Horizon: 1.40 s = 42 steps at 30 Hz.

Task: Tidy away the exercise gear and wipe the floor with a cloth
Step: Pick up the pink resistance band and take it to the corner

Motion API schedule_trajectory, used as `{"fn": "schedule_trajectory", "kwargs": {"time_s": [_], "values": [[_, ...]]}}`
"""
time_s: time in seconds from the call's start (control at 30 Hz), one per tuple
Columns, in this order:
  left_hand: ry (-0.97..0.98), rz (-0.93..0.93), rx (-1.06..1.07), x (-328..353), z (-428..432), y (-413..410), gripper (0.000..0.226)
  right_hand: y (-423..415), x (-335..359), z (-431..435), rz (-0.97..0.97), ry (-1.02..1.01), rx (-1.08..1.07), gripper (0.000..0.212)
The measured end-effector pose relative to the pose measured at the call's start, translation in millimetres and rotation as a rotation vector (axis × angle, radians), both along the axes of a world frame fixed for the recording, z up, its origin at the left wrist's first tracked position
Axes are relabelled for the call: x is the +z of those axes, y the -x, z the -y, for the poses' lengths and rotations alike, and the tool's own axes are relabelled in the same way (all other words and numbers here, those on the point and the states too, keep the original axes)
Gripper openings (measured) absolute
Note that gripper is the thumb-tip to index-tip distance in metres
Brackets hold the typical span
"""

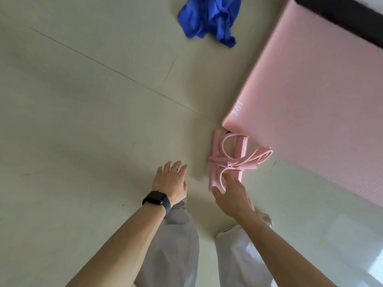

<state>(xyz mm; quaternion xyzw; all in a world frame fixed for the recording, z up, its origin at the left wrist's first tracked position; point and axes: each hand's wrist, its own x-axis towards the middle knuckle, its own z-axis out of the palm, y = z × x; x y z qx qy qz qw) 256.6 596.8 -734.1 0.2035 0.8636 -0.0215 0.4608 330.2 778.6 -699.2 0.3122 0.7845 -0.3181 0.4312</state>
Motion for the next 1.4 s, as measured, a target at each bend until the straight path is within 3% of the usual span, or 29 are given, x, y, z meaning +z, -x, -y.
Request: {"fn": "schedule_trajectory", "kwargs": {"time_s": [0.2, 0.37, 0.43, 0.53, 0.63, 0.77, 0.87, 0.93, 1.0, 1.13, 1.2, 1.3, 1.4], "values": [[-0.017, -0.035, -0.081, -134, 4, -4, 0.067, 34, -145, 21, -0.038, -0.131, 0.074, 0.066], [-0.088, -0.104, -0.149, -190, 3, -14, 0.081, 45, -195, 23, -0.017, -0.281, -0.023, 0.058], [-0.100, -0.107, -0.118, -195, 6, -20, 0.086, 46, -185, 19, -0.049, -0.263, -0.038, 0.059], [-0.071, -0.076, -0.125, -186, 1, -18, 0.083, 35, -139, 3, -0.182, -0.185, -0.068, 0.042], [-0.055, -0.048, -0.127, -164, -23, -5, 0.078, 11, -80, -28, -0.385, -0.149, -0.217, 0.047], [-0.220, -0.129, -0.099, -139, -76, -5, 0.086, -26, -46, -90, -0.423, -0.265, -0.372, 0.049], [-0.322, -0.251, -0.344, -144, -119, -20, 0.095, -47, -57, -132, -0.347, -0.342, -0.451, 0.048], [-0.236, -0.280, -0.566, -159, -136, -32, 0.099, -59, -70, -152, -0.325, -0.359, -0.463, 0.045], [-0.127, -0.314, -0.625, -174, -145, -35, 0.092, -68, -82, -165, -0.320, -0.361, -0.485, 0.041], [-0.028, -0.317, -0.548, -172, -152, -18, 0.054, -85, -88, -175, -0.290, -0.307, -0.577, 0.035], [-0.052, -0.303, -0.590, -146, -156, -12, 0.039, -93, -78, -176, -0.304, -0.277, -0.623, 0.033], [-0.108, -0.320, -0.610, -85, -158, -5, 0.038, -101, -38, -176, -0.306, -0.209, -0.653, 0.034], [-0.120, -0.343, -0.593, -2, -157, 1, 0.038, -111, 22, -178, -0.267, 0.007, -0.795, 0.030]]}}
